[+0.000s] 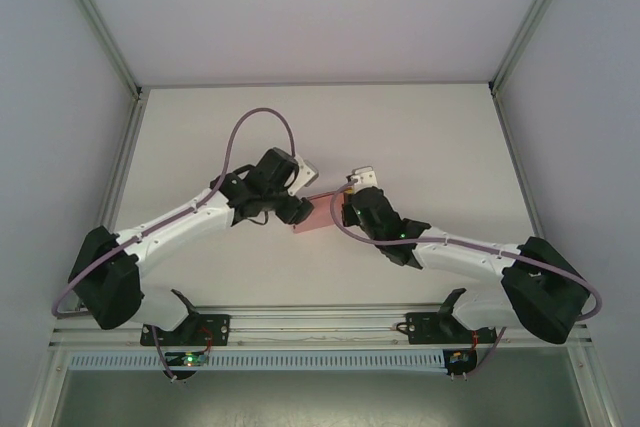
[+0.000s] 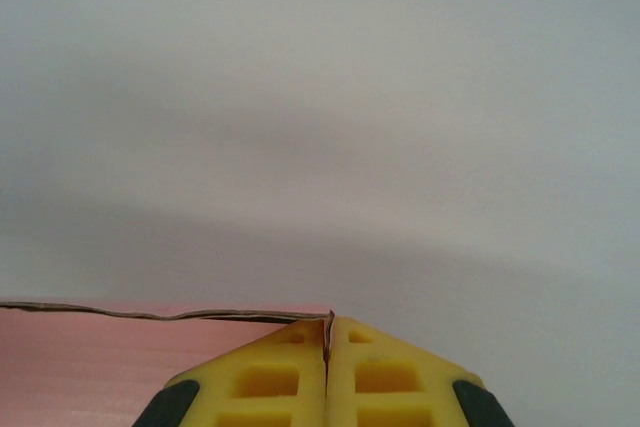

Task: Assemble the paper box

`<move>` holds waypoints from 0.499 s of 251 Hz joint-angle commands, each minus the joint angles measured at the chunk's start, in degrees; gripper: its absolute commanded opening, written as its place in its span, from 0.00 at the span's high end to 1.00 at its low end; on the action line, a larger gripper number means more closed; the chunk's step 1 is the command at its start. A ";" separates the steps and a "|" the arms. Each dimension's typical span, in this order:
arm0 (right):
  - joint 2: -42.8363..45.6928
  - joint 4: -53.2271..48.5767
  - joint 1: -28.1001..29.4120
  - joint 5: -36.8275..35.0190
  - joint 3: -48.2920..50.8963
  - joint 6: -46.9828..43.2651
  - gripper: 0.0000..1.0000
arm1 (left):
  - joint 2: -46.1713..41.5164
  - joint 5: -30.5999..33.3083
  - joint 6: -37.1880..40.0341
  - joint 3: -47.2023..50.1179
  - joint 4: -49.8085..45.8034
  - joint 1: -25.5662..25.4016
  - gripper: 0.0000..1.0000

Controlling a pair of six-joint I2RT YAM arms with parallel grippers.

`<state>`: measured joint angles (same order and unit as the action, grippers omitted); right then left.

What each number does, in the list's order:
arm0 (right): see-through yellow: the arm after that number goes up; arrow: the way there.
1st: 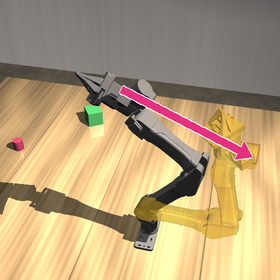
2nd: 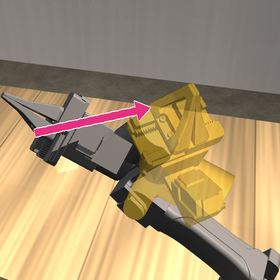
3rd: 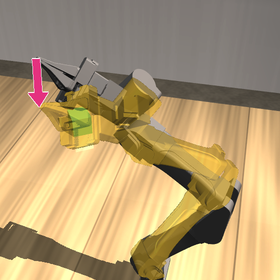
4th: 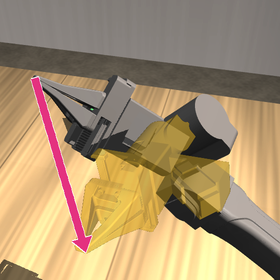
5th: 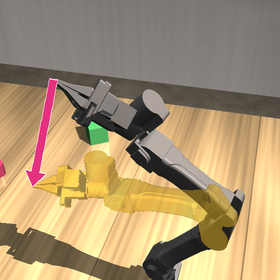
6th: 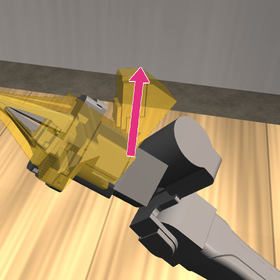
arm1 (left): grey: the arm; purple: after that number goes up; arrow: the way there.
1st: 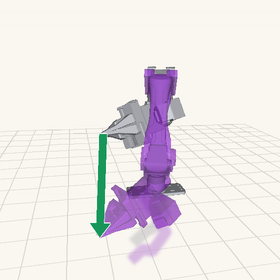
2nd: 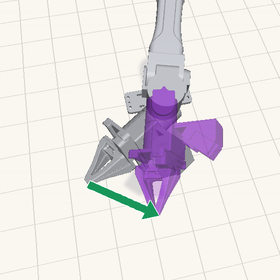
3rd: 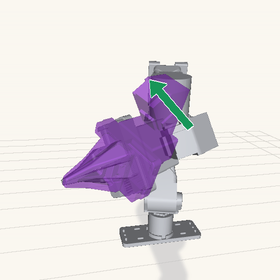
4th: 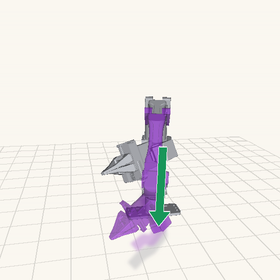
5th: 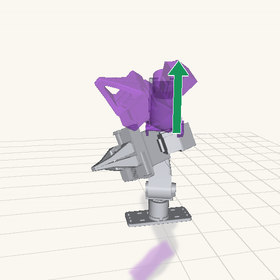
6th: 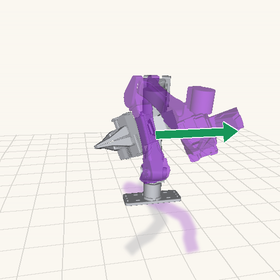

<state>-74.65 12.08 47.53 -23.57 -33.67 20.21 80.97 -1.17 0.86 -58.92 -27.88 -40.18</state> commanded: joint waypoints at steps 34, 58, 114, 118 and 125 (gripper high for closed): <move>-1.54 -8.17 0.66 -0.49 -0.69 0.89 1.00 | -2.25 4.10 -4.77 -0.05 -2.11 -0.60 0.48; -1.39 -8.86 0.71 -0.36 -0.95 1.08 1.00 | -2.07 5.46 -5.97 -0.77 -3.79 -0.57 0.55; -1.02 -10.01 0.65 -0.95 -1.38 1.00 1.00 | -3.58 6.14 -8.55 0.96 -5.78 -0.75 0.66; -1.07 -10.07 0.66 -0.91 -1.42 0.93 1.00 | -3.67 5.99 -8.52 1.10 -5.71 -0.77 0.67; -1.11 -10.08 0.72 -0.78 -1.56 0.84 1.00 | -3.77 5.93 -8.56 1.08 -5.57 -0.77 0.70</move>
<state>-74.83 9.10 47.53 -23.77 -35.14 20.88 79.31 3.33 -5.41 -58.72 -31.22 -40.45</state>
